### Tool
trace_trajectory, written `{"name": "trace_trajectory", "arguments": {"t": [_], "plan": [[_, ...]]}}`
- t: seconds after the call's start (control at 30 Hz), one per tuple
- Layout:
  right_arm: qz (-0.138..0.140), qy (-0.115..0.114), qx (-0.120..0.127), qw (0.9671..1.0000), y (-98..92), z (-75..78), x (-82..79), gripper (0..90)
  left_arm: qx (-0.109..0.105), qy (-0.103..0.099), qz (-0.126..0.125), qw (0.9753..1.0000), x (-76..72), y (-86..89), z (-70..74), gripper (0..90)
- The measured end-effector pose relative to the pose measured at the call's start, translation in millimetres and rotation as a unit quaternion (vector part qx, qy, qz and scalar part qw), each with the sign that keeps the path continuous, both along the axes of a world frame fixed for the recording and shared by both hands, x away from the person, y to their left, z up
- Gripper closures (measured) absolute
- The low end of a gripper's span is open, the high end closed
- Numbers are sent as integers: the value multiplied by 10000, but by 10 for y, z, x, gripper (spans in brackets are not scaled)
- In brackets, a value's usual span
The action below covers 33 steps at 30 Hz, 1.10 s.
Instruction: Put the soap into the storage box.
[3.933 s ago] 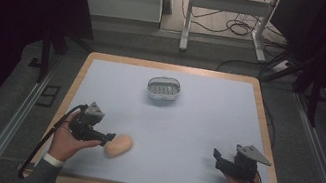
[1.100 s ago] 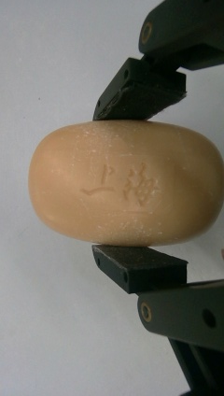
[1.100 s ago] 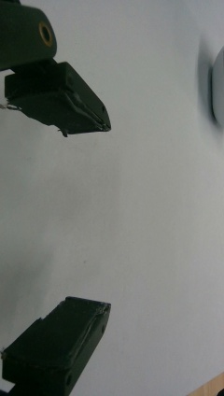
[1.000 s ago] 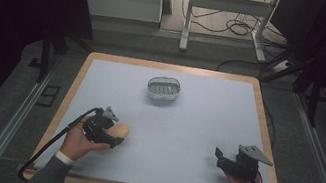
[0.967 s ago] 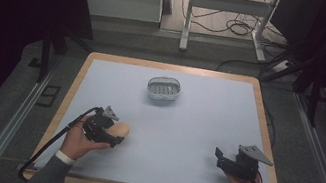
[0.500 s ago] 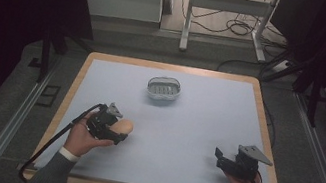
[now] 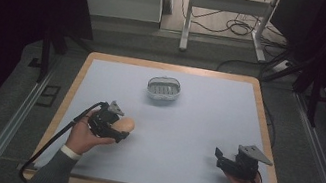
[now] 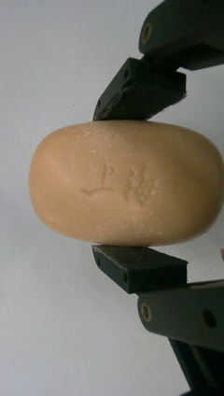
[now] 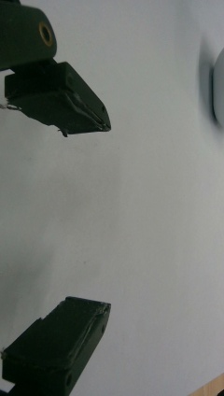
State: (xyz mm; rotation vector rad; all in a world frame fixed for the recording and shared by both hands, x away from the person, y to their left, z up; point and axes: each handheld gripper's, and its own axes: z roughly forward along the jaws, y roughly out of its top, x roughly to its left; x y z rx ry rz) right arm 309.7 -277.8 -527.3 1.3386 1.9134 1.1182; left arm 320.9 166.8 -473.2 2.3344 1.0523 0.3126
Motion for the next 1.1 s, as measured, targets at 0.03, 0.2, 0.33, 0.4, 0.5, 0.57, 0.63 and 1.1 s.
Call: {"name": "trace_trajectory", "arguments": {"t": [0.03,0.2,0.33,0.4,0.5,0.57,0.63,1.1], "plan": [[-1,2,-3,10000,1,0,0,113,46,-12,-18,10000,12,-3,10,323],[-2,8,-1,10000,0,0,1,113,46,-41,-46,10000,38,-32,46,323],[0,5,7,10000,-2,0,0,113,39,-70,-93,9999,73,-77,80,323],[0,9,11,10000,-3,0,1,113,52,-77,-89,9999,78,-87,86,323],[-3,15,16,10000,-2,0,1,113,41,-97,-95,9999,99,-106,101,323],[-3,14,14,10000,-2,0,2,113,61,-96,-100,9999,117,-112,110,323],[-3,18,13,10000,-1,0,2,113,53,-91,-80,9999,136,-118,115,323],[-10,52,17,10000,-5,-1,9,113,98,-155,-95,9998,265,-156,181,323]]}}
